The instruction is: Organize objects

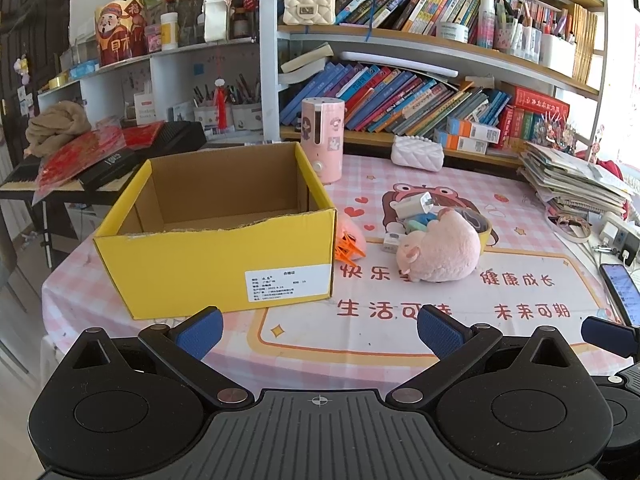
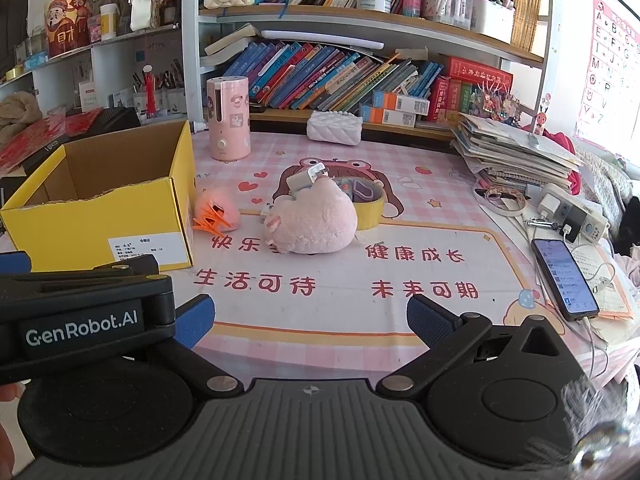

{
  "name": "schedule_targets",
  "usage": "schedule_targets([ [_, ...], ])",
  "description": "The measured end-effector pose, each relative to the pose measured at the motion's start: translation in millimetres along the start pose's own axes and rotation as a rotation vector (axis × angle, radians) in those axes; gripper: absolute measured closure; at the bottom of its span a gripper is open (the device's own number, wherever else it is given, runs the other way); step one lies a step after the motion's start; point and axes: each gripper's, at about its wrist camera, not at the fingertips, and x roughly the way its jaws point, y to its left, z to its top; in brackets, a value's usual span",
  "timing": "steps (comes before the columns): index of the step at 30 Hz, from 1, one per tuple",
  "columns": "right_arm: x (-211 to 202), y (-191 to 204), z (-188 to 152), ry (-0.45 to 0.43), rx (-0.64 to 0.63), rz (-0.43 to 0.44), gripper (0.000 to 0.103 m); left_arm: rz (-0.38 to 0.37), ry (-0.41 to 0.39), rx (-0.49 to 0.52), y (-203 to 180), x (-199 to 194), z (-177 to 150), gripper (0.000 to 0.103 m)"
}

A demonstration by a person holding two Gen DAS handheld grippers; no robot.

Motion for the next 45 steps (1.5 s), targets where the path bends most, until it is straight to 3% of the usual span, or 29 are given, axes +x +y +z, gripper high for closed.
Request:
schedule_targets([
  [45, -0.8, 2.1, 3.1, 0.009, -0.007, 0.001, 0.000, -0.001, 0.008, 0.001, 3.9, 2.4, 0.9, 0.000],
])
